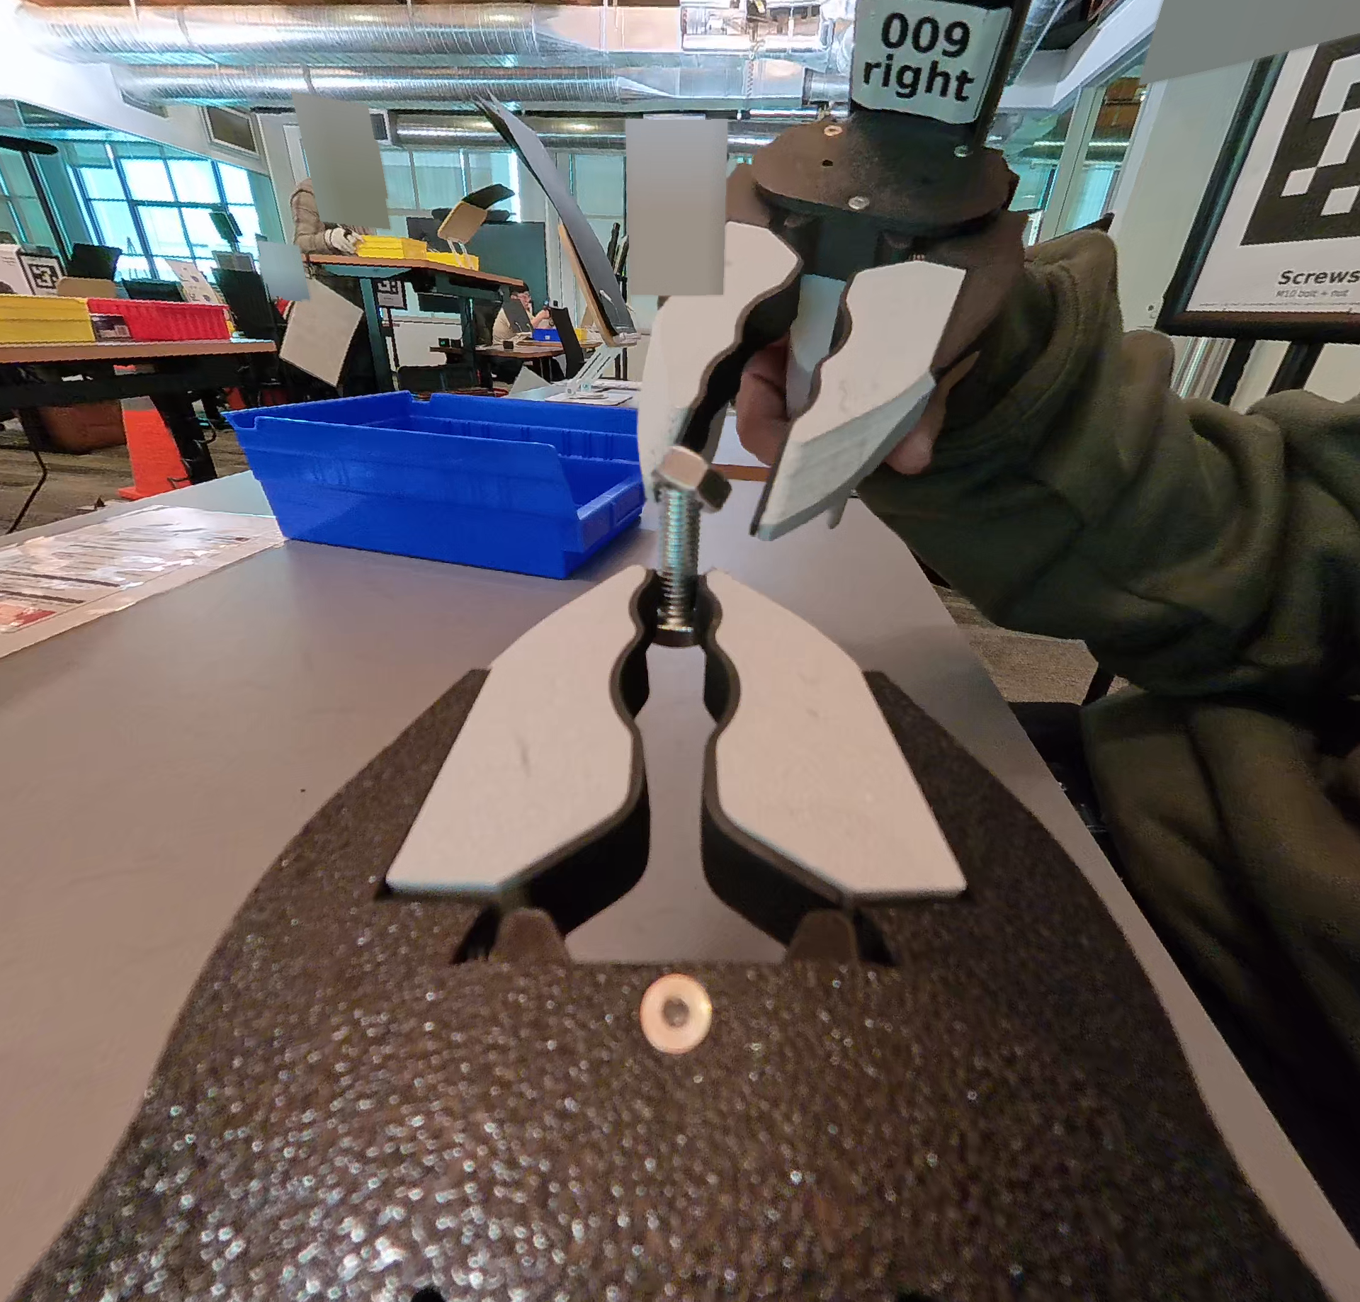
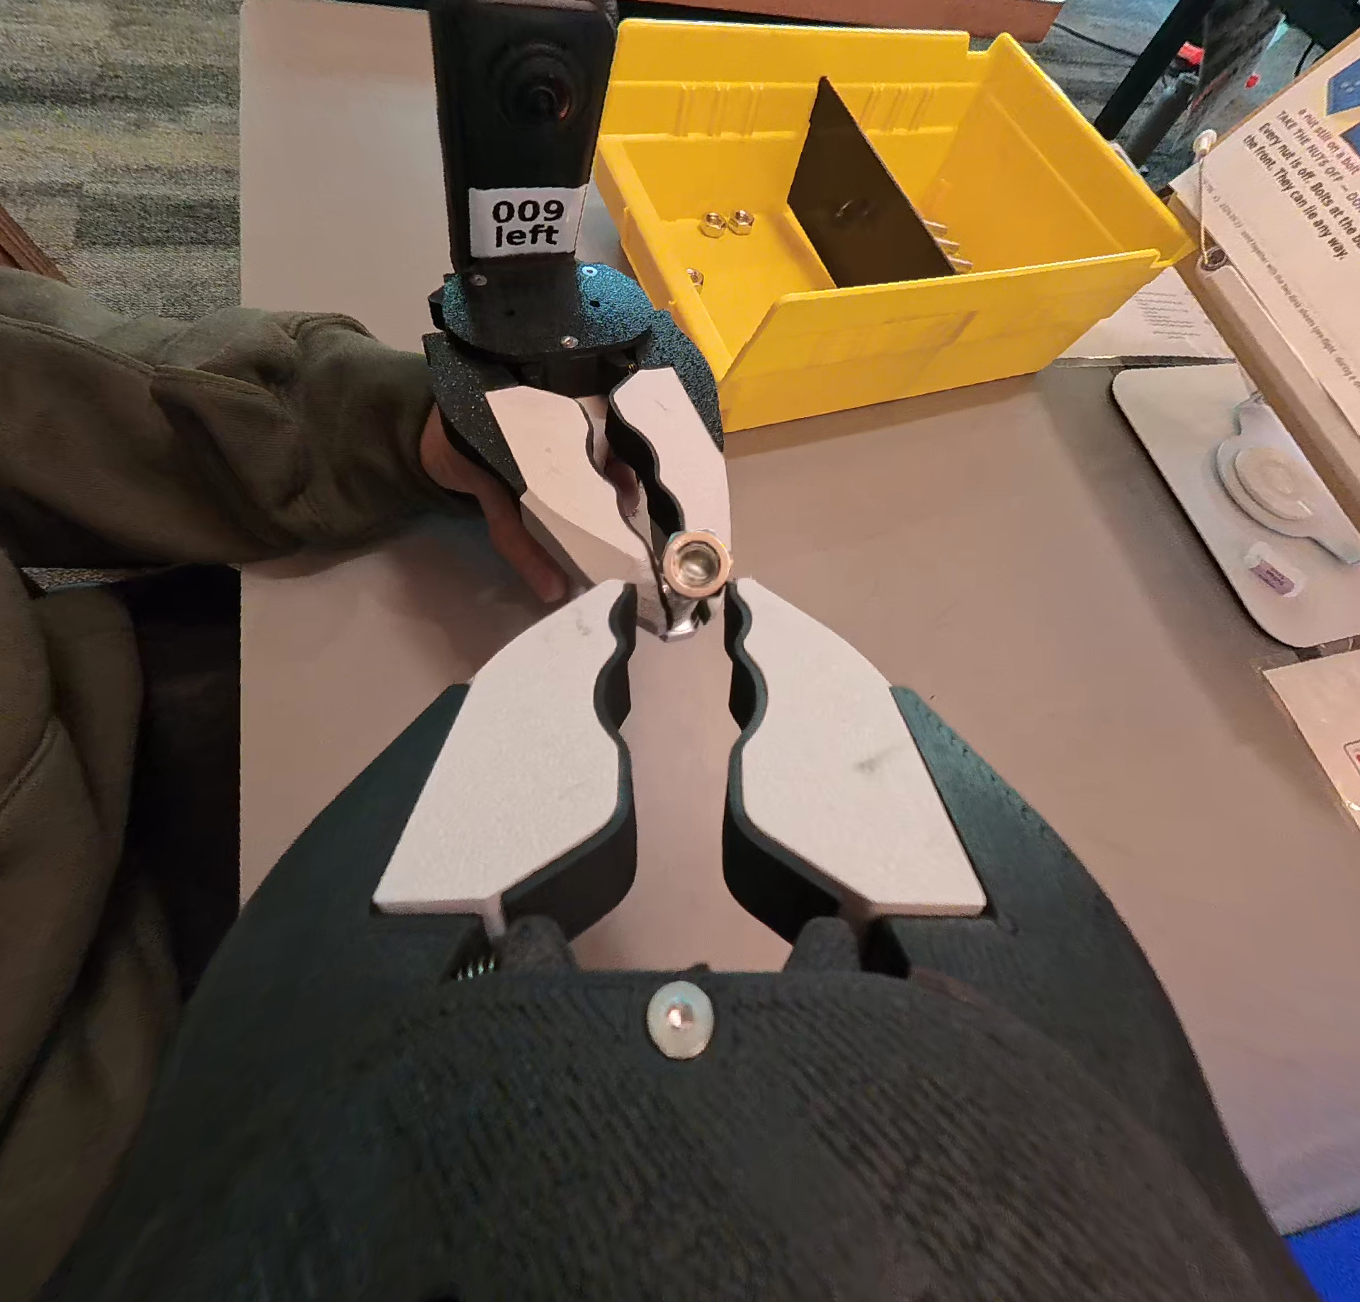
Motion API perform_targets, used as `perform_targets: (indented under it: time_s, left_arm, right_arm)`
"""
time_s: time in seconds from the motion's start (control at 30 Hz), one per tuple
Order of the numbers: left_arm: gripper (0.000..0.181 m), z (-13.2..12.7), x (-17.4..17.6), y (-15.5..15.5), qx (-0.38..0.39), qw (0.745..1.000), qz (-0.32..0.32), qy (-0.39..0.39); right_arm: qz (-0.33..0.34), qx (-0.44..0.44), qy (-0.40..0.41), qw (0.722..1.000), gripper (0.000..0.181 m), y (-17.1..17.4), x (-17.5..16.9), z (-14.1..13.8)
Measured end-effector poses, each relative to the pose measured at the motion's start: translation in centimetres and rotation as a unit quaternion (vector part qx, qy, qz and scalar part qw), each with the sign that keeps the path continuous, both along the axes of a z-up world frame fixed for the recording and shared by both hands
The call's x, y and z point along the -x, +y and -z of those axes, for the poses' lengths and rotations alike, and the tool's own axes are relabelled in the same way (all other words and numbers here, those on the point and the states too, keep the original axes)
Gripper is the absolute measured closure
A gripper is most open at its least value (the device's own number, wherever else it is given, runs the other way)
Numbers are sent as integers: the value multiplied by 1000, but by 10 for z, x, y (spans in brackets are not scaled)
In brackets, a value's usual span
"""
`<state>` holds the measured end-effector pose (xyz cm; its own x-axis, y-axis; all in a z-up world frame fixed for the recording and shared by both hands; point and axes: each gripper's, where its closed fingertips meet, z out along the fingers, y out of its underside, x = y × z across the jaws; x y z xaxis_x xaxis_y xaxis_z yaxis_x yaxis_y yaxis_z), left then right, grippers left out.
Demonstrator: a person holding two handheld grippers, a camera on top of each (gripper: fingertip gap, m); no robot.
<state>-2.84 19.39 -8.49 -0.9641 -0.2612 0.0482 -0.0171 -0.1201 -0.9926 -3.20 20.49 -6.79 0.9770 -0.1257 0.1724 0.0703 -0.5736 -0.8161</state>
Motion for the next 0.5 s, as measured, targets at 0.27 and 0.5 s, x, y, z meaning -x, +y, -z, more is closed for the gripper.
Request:
perform_targets:
  time_s: [0.27, 0.5]
  left_arm:
    - [172, 2, -1, 1, -5, 1000, 2, 10]
    - [172, 5, -1, -3, -24, 1000, -3, 5]
  right_arm:
    - [12, -30, 4, 999, 165, 7, -3, 6]
    - [34, -55, -11, 998, 164, 2, -2, 10]
